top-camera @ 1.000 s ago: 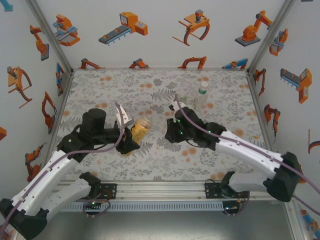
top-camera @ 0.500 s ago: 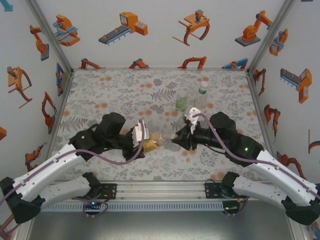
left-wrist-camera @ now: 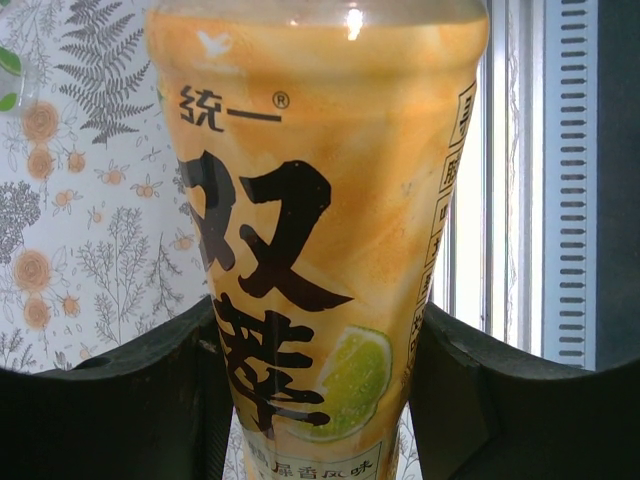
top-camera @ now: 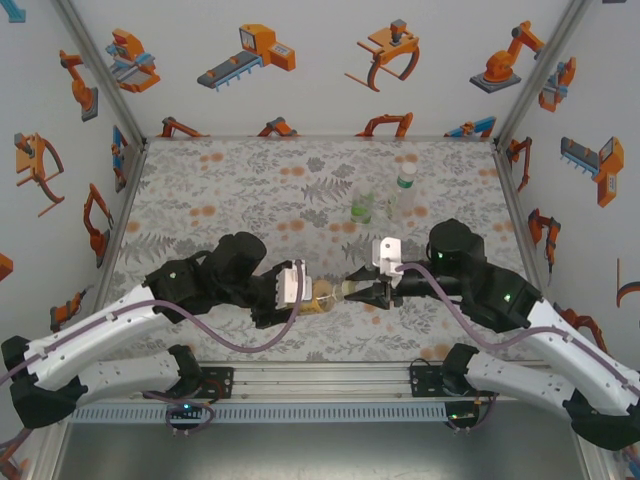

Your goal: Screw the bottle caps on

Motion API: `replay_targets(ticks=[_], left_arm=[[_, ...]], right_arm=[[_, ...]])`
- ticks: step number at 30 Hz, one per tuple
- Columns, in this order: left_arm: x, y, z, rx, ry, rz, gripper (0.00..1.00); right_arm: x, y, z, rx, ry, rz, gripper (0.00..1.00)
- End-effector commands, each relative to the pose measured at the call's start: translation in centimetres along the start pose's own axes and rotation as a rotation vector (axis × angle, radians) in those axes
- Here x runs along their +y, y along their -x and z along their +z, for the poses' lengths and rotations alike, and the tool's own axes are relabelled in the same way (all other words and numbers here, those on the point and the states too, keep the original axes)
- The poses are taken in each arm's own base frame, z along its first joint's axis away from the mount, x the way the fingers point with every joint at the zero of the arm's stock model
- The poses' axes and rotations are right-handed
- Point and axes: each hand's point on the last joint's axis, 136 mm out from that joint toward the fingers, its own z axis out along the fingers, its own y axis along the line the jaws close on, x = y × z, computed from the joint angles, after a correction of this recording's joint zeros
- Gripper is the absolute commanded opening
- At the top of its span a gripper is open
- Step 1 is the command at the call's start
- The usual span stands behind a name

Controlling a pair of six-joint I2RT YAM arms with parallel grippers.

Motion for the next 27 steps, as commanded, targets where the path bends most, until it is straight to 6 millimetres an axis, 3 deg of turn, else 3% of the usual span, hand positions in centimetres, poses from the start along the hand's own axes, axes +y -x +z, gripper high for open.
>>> replay_targets(ticks=[1, 7, 17, 27], left_arm=[[0.1, 1.1, -0.4, -0.011, 0.006, 0.04, 0.0], [0.3, 1.6, -0.7, -0.023, 0.016, 0.053, 0.0], [0.2, 2.2, -1.6, -0.078, 0.042, 0.067, 0.0], [0.2, 2.7, -1.6, -0.093, 0.037, 0.071, 0.0]], right_arm=[[1.0, 1.1, -0.2, -0.029, 0.068, -0.054, 0.0], [2.0, 1.1, 0.1, -0.045, 0.136, -0.051, 0.0], [1.7, 0.6, -0.1, -0.041, 0.093, -0.062, 0.0], [1.6, 2.0, 0.0, -0.097, 0.105, -0.088, 0.0]])
